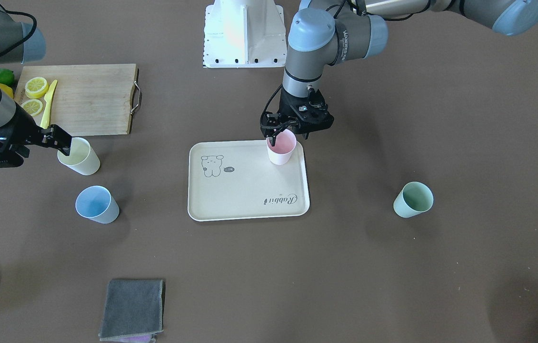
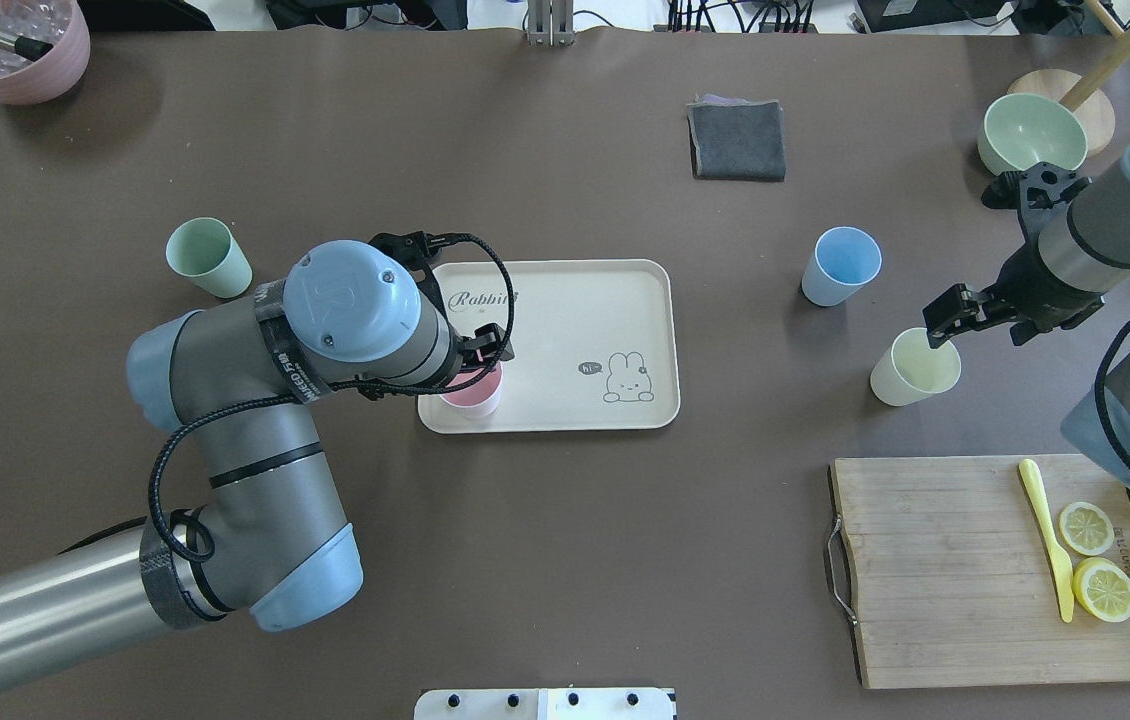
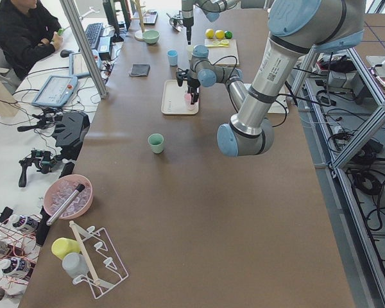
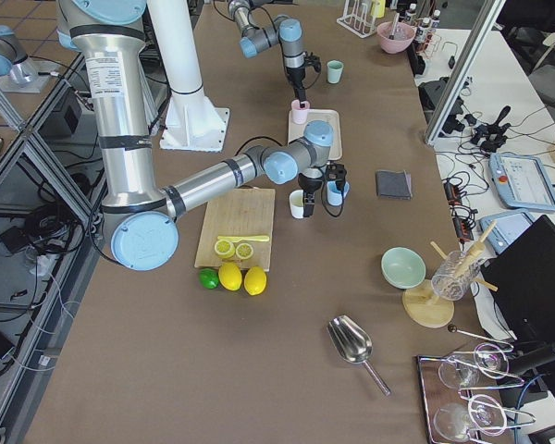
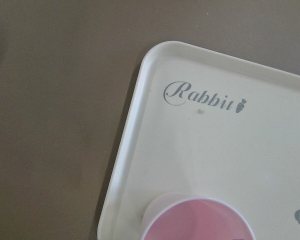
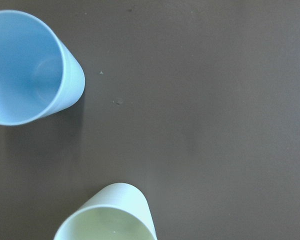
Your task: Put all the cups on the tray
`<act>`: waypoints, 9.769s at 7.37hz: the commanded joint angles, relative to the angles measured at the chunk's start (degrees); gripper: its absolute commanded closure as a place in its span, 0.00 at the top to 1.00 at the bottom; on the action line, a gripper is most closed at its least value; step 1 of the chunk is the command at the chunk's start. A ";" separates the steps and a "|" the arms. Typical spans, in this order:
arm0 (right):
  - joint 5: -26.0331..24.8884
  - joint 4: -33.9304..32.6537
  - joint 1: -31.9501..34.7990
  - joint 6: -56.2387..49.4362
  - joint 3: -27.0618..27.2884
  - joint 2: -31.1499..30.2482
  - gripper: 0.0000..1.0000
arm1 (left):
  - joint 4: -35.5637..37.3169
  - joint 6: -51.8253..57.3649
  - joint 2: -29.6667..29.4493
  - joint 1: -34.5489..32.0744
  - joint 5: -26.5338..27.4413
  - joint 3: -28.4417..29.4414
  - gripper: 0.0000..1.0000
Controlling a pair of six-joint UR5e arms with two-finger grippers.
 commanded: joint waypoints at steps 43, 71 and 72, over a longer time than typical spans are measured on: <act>0.55 -9.86 -4.93 24.04 0.79 26.69 1.00 | -16.88 40.54 16.31 -23.07 -15.99 11.22 0.00; -3.20 1.34 0.64 2.91 -13.80 14.92 1.00 | -2.30 17.77 -8.92 -10.85 -9.92 14.39 0.98; -3.73 5.91 0.19 4.24 -16.68 14.82 1.00 | -2.21 17.77 -8.92 -11.11 -10.01 13.95 0.98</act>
